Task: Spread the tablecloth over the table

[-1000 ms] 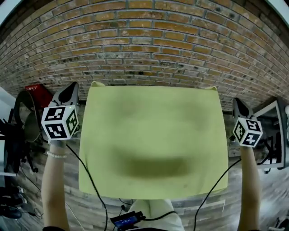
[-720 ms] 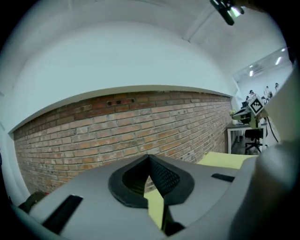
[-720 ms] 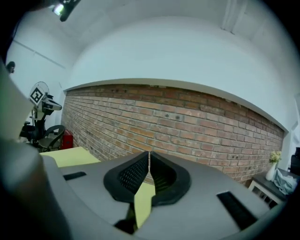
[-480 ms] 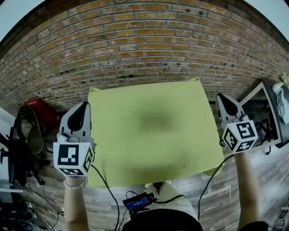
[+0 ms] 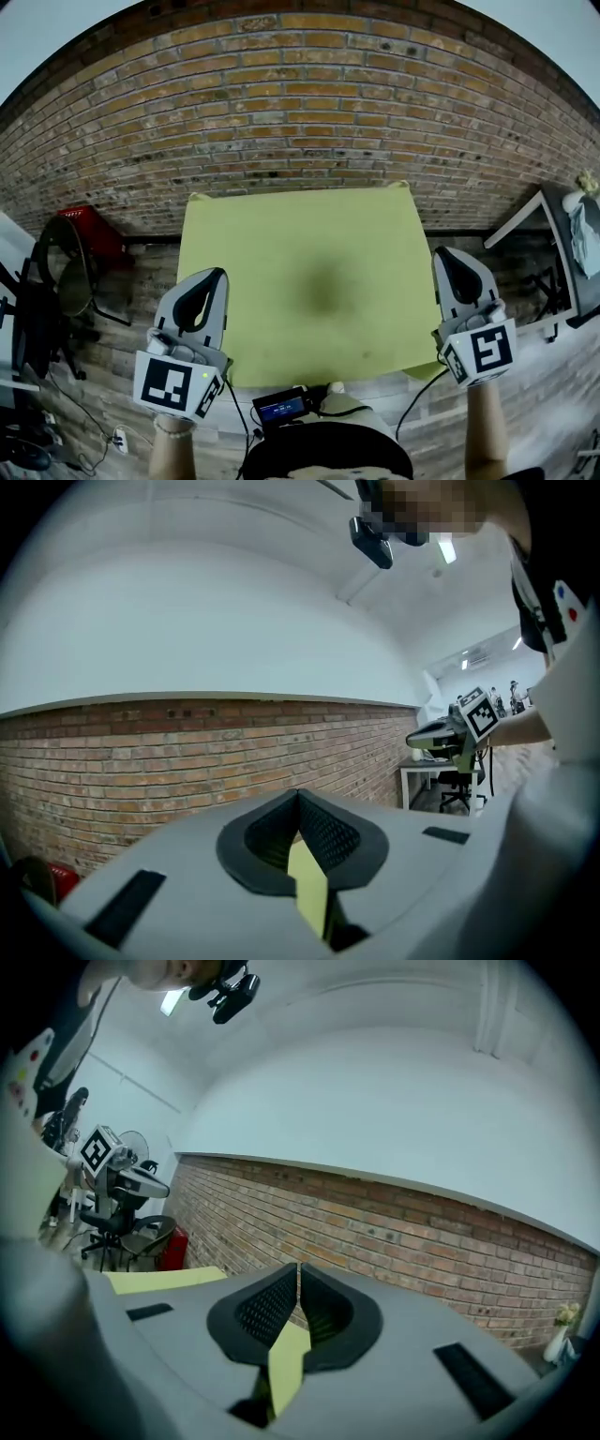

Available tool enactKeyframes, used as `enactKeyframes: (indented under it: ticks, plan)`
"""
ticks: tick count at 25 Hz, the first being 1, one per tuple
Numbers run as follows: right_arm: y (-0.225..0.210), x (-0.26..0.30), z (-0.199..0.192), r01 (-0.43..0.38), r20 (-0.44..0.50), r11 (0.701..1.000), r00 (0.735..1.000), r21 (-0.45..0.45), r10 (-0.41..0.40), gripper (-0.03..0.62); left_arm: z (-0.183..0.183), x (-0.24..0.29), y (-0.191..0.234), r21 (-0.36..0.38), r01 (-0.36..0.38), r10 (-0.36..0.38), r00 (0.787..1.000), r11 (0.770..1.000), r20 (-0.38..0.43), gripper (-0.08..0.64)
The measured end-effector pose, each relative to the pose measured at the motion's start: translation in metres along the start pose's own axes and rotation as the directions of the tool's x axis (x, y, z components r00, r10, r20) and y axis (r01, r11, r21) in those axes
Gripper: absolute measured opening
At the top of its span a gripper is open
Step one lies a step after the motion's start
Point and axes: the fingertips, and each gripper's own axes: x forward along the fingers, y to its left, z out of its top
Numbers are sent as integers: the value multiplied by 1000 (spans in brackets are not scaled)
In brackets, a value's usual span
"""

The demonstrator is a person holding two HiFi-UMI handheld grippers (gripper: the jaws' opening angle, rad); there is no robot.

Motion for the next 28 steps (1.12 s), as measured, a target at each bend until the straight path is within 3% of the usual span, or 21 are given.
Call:
enactKeyframes:
  ticks: [4, 8, 12, 14, 19, 25, 28]
  plan:
    - [17, -3, -8, -15, -18, 999, 1000, -40, 14, 38, -8, -4, -20, -14, 8, -8, 1000, 1000, -5, 14]
    - [29, -4, -19, -35, -13, 999, 999, 31, 36, 38, -13, -7, -33, 12, -17, 18, 1000, 1000, -17, 14]
    - [34, -4, -26, -45, 7, 994, 999, 99, 45, 38, -23, -4, -44, -15, -35, 34, 998, 999, -62, 14]
    - [35, -6, -32, -37, -1, 992, 999, 118, 37, 38, -31, -3, -53, -32, -21, 18, 995, 999, -95, 14]
    - [39, -7, -47, -38, -28, 987, 999, 154, 43, 38, -38, 7, -69, -102, 14, -23, 996, 995, -87, 14]
    - [50, -3, -51, -82, -37, 984, 995, 158, 89, 38, -49, 12, -74, -82, 32, -40, 994, 996, -102, 14]
    - [54, -2, -53, -96, -44, 984, 994, 153, 104, 38, -47, 16, -80, -109, 39, -50, 994, 993, -98, 14]
